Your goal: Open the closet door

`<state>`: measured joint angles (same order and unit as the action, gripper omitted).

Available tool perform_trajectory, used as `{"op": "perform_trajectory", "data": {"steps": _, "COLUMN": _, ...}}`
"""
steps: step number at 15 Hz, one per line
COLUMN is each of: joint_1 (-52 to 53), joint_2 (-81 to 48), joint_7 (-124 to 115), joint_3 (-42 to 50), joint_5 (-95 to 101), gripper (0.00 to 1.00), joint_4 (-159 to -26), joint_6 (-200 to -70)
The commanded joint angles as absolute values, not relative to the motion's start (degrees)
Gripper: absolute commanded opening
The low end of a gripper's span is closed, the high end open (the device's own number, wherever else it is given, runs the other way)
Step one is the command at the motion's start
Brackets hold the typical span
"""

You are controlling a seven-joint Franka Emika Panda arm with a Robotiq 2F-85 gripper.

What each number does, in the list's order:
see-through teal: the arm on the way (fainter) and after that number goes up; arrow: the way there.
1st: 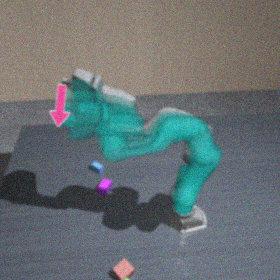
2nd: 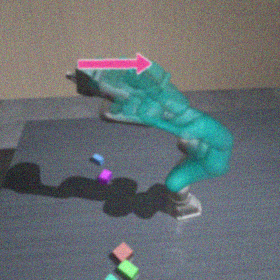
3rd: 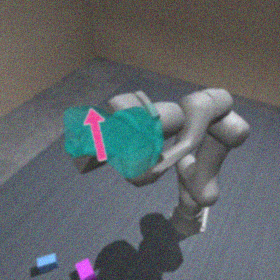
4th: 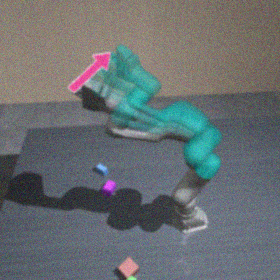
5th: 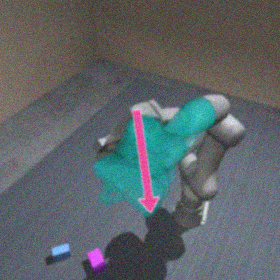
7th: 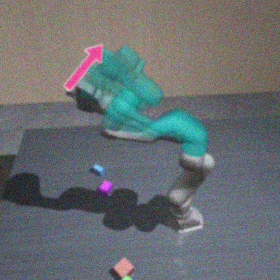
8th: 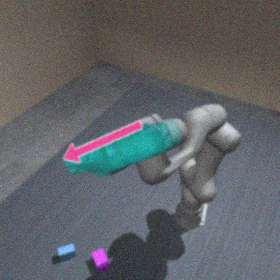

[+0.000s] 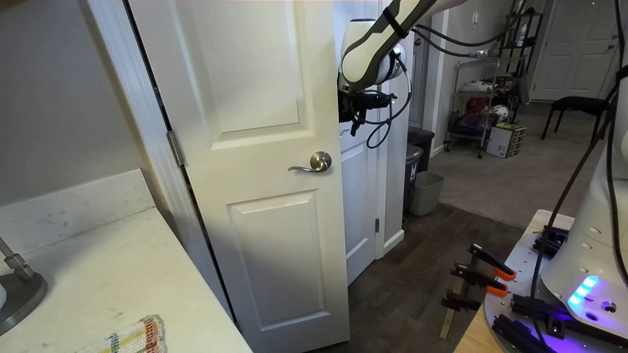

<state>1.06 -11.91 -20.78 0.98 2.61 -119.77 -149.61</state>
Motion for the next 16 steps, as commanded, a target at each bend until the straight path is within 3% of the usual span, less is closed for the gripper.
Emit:
{"op": "perform_trajectory", "data": {"steps": 1, "joint_1": 1.18, "joint_2": -10.17, "joint_7": -17.31, "joint_3": 0.88, "joint_5": 1.04, "gripper": 1.00, "joint_4": -120.43, "joint_6": -146.58}}
{"op": "perform_trajectory", "data": {"steps": 16, "joint_1": 1.47, "joint_2": -9.95, "joint_7": -3.25, "joint_3": -3.58, "joint_5": -5.05, "gripper": 1.00, "joint_4": -120.24, "joint_6": -141.21}}
